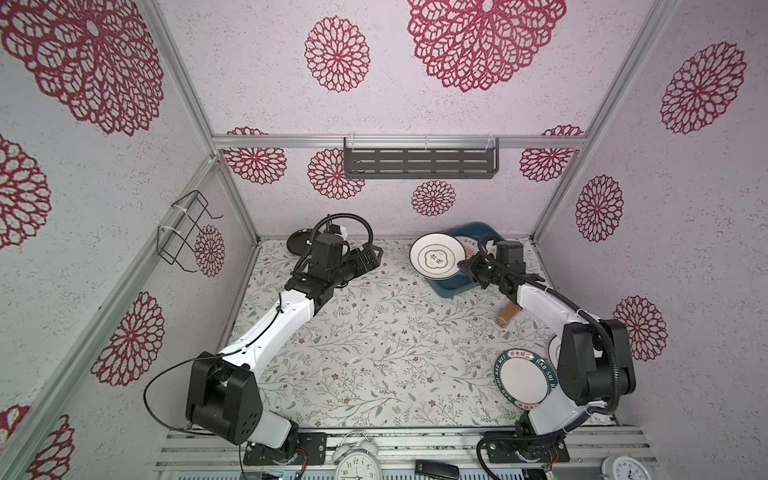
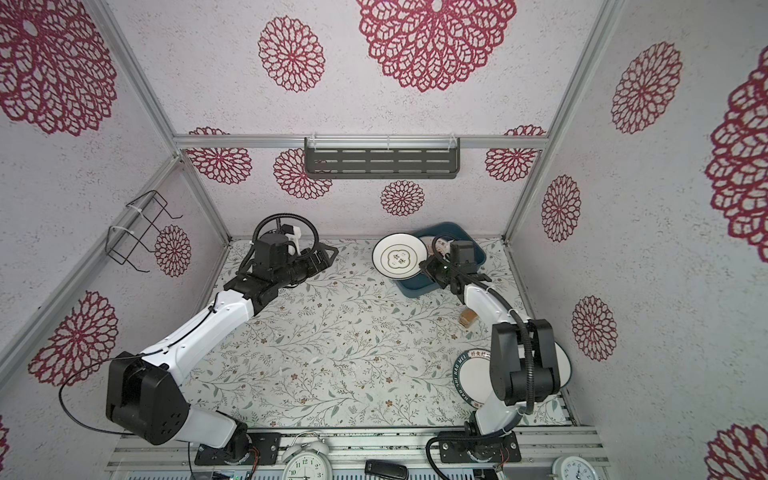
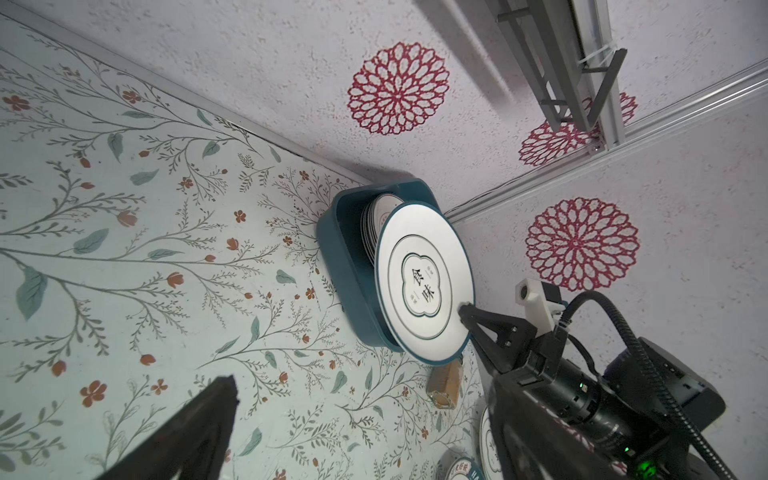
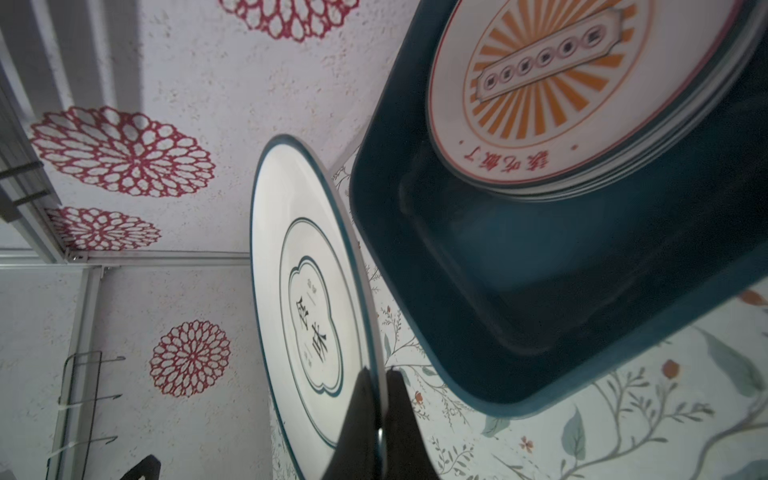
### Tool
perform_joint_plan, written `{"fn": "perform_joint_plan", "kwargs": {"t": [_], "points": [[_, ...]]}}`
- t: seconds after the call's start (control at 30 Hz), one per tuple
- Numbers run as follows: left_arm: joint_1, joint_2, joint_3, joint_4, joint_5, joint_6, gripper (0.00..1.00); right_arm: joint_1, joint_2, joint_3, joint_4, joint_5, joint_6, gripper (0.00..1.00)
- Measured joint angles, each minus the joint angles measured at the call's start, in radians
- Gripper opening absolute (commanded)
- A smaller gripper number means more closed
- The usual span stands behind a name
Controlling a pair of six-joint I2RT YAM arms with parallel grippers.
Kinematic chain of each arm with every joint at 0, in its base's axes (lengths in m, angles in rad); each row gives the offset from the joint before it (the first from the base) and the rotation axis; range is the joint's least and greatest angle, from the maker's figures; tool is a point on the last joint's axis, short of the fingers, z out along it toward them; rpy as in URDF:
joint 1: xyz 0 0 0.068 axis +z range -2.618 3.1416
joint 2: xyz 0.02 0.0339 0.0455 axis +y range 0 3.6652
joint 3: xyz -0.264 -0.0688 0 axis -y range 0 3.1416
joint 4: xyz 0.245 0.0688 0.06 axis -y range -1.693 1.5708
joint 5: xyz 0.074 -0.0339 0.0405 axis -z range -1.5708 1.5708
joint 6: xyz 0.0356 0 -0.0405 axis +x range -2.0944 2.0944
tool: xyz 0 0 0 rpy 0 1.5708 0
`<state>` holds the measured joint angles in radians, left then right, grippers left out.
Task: Place the plates into the plastic bin on the countertop
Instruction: 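Open and withdraw the left gripper while the right carries the plate to the bin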
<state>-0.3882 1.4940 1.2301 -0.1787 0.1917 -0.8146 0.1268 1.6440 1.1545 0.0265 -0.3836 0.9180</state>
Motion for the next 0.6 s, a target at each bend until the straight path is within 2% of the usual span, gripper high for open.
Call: {"fn": "perform_joint_plan", "kwargs": {"t": [0.37,0.6], "points": [[0.01,0.038,0.105,-0.058,-0.075,0.142,0.97,-0.097,0.04,0.054,-0.026,0.117,0.016,0.0],[0.08,0.046,0.105,-0.066,-0.085,0.16,0.97,-0.133,0.13,0.109,-0.025,0.162,0.026,0.0]]}}
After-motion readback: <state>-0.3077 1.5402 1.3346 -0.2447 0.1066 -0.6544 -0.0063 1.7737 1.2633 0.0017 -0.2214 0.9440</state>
